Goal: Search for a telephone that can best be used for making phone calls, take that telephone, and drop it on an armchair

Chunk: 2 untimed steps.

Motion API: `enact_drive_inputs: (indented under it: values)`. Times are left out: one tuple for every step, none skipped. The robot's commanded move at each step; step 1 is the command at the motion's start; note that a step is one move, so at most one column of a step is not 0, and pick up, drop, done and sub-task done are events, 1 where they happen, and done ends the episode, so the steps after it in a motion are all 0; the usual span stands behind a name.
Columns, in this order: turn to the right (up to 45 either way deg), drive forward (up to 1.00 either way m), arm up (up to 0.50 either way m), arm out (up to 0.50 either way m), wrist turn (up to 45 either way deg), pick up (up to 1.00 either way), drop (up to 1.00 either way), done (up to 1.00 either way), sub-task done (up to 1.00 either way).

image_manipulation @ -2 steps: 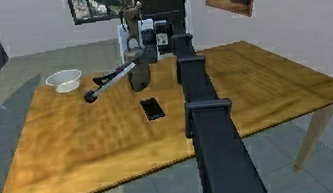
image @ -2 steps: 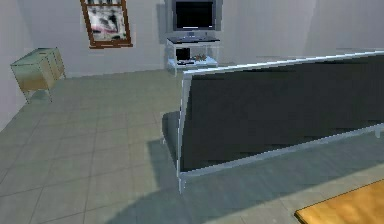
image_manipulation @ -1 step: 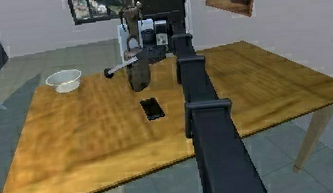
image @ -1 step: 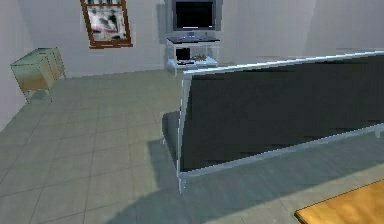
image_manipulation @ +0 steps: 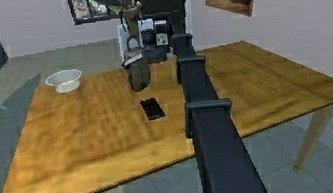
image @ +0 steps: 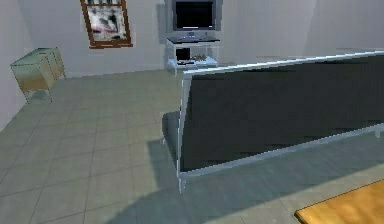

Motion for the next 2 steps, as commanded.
enact_drive_inputs:
  values:
    - [0.0,0.00,-0.30,0.00,0.0,0.00,0.00,0.00,0.00]
    - [0.0,0.00,0.00,0.00,0.0,1.00,0.00,0.00,0.00]
